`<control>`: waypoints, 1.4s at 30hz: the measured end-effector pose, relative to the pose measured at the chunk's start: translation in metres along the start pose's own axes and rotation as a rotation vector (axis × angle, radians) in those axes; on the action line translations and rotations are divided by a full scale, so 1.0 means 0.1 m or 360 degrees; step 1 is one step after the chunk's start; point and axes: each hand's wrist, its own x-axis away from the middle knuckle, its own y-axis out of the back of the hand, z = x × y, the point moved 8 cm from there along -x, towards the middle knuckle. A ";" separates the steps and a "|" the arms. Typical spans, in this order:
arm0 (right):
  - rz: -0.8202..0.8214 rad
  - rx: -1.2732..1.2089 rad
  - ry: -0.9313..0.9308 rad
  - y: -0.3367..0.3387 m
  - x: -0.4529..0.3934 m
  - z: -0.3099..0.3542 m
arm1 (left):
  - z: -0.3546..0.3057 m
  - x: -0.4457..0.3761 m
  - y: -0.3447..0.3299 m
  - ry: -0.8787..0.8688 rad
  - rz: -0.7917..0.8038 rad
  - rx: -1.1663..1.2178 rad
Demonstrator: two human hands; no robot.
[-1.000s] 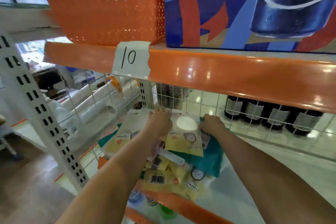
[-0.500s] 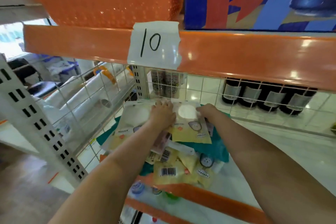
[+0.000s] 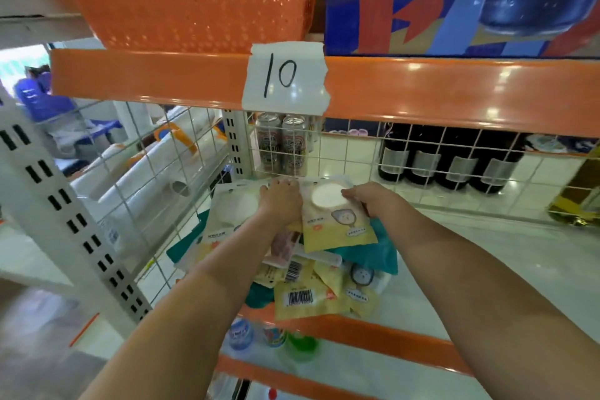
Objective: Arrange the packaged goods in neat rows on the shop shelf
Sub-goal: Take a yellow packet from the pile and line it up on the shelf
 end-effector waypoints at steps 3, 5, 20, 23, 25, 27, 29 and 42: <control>-0.0010 -0.0051 -0.0012 0.09 0.05 -0.04 | 0.00 0.03 0.05 -0.0025 -0.0004 0.0002; -0.0022 -0.0131 -0.0021 0.16 0.09 -0.10 | -0.03 0.05 0.04 -0.0051 0.0026 0.0038; -0.0417 -0.0737 -0.0087 1.27 0.77 -1.00 | -1.30 0.18 0.03 -0.0733 0.0018 0.0205; -0.0499 -0.0828 -0.0119 1.51 0.92 -1.20 | -1.63 0.31 0.05 -0.0866 0.0023 0.0181; -0.0574 -0.0847 -0.0157 1.72 1.01 -1.35 | -1.87 0.35 0.06 -0.0948 0.0047 0.0141; -0.0663 -0.0877 -0.0182 1.94 1.12 -1.47 | -2.13 0.37 0.08 -0.1006 0.0058 0.0129; -0.0738 -0.0910 -0.0206 2.15 1.24 -1.59 | -2.40 0.40 0.10 -0.1068 0.0037 0.0113; -0.1096 -0.1217 -0.0071 3.59 2.40 -2.54 | -4.42 1.16 0.25 -0.1528 0.0086 0.0093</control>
